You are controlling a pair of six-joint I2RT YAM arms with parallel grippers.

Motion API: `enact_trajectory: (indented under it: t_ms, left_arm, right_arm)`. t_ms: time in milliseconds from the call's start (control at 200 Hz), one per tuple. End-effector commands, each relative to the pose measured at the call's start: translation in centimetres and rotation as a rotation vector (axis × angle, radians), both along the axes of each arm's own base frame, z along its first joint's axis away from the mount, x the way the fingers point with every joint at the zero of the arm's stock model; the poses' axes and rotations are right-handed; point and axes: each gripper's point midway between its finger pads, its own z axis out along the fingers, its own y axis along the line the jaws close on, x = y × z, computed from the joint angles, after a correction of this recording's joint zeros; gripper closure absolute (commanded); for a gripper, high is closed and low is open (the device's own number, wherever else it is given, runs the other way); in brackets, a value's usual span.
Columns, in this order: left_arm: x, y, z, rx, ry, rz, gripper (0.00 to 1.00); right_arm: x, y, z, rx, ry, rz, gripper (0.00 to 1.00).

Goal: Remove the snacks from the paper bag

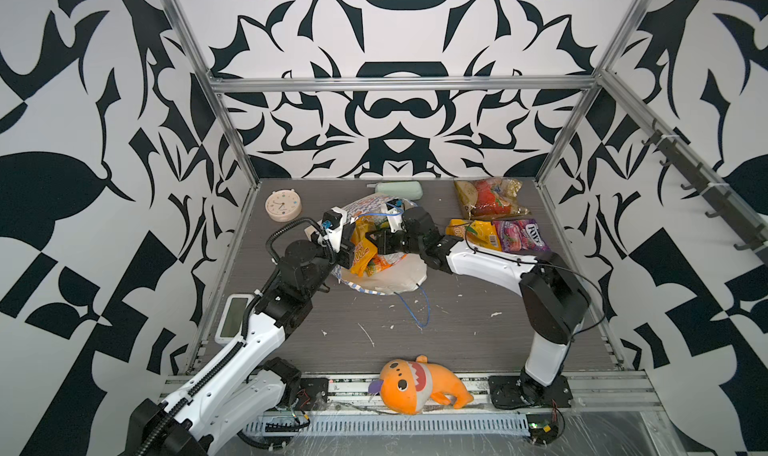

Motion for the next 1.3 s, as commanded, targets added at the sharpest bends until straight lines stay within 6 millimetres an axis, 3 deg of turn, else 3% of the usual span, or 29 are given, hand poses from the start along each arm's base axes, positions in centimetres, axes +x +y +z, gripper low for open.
enact_trajectory:
  t_ms: [0, 210, 330, 475, 660, 700, 725, 940, 1165, 1270, 1295]
  left_arm:
    - [0.2, 0.1, 0.2, -0.004, -0.015, 0.016, 1.0]
    - [0.4, 0.0, 0.2, -0.003, -0.012, 0.017, 1.0]
    - [0.4, 0.0, 0.4, -0.004, -0.014, 0.017, 1.0]
    - [0.5, 0.0, 0.4, -0.006, -0.011, 0.017, 1.0]
    - [0.6, -0.1, 0.5, -0.006, -0.002, 0.016, 1.0]
    - [0.7, -0.2, 0.4, -0.006, -0.004, 0.017, 1.0]
    - [0.7, -0.2, 0.3, -0.006, -0.005, 0.018, 1.0]
    - [0.8, -0.5, 0.5, -0.009, 0.001, 0.004, 1.0]
    - [0.8, -0.8, 0.7, -0.014, -0.003, -0.008, 1.0]
    - [0.8, -0.7, 0.6, -0.014, -0.002, -0.004, 1.0]
    - [0.8, -0.7, 0.6, -0.012, -0.002, -0.004, 1.0]
  right_arm:
    - [-0.5, -0.7, 6.2, 0.111, -0.128, 0.016, 1.0]
    - [-0.3, -2.7, 7.3, 0.089, -0.14, -0.028, 1.0]
    - [0.2, -3.5, 6.3, -0.01, -0.126, -0.058, 1.0]
    - [0.5, -5.3, 4.6, -0.124, -0.028, -0.149, 0.7]
    - [-1.1, -7.7, 2.8, -0.181, 0.117, -0.259, 0.58]
    - [-1.5, -7.9, 2.2, -0.194, 0.136, -0.272, 0.45]
    - [-1.8, -8.0, 1.7, -0.201, 0.149, -0.279, 0.44]
    - [-3.5, -7.4, -1.1, -0.172, 0.268, -0.297, 0.42]
    - [-3.6, -6.5, -3.9, -0.214, 0.388, -0.361, 0.4]
    - [-3.5, -6.3, -5.1, -0.178, 0.438, -0.404, 0.37]
    - [-3.4, -6.2, -5.3, -0.17, 0.438, -0.414, 0.26]
